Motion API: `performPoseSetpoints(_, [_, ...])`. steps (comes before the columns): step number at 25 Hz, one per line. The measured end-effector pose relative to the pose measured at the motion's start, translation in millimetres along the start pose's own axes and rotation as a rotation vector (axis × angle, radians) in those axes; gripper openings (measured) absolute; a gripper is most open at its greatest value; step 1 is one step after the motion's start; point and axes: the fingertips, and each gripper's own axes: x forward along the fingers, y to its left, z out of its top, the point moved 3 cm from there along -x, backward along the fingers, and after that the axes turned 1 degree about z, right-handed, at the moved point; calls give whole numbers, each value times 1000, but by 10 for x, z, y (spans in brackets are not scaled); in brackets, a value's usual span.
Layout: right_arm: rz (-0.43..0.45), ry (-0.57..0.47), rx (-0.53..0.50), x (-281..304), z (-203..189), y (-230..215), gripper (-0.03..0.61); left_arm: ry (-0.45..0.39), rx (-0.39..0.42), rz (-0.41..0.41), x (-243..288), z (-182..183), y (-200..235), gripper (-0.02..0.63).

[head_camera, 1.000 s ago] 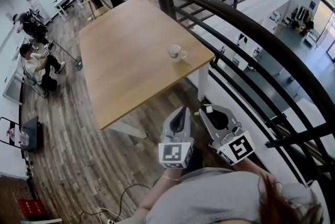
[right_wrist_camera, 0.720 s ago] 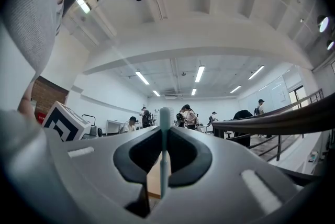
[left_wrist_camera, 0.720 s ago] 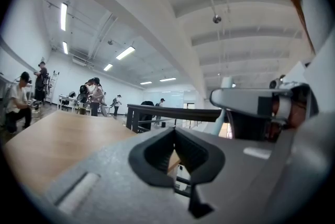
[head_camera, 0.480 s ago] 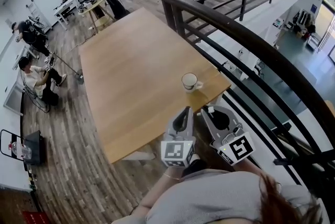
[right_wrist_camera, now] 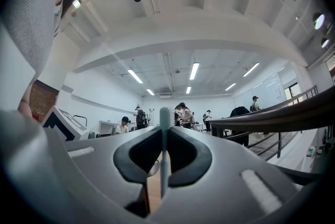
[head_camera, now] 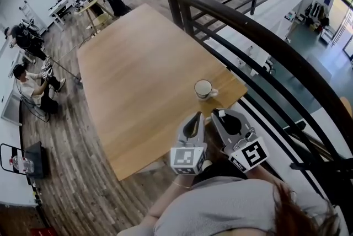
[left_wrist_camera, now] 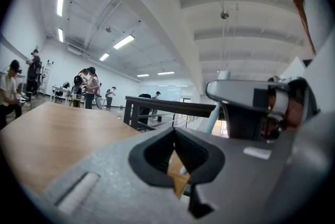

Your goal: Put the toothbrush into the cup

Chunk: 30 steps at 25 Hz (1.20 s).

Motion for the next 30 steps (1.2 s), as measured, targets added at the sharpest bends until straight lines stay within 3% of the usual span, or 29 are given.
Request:
performPoseSetpoints(8, [40, -4, 0, 175, 41, -127, 18, -17, -9, 55, 42, 108, 137, 3])
performPoseSetpoints(13, [19, -12, -37, 426, 28, -464, 18, -11, -22, 83, -7, 72, 166, 3])
performPoseSetpoints(21, [13, 136, -101, 1079, -574, -847, 17, 17, -40, 152, -120, -13, 302, 3])
performPoseSetpoints(25, [32, 183, -22, 1192, -978, -839, 17, 29, -37, 186, -174, -69, 382, 3])
performPoseSetpoints(30, [38, 209, 12, 1191, -1170, -761, 17, 31, -36, 219, -231, -68, 449, 3])
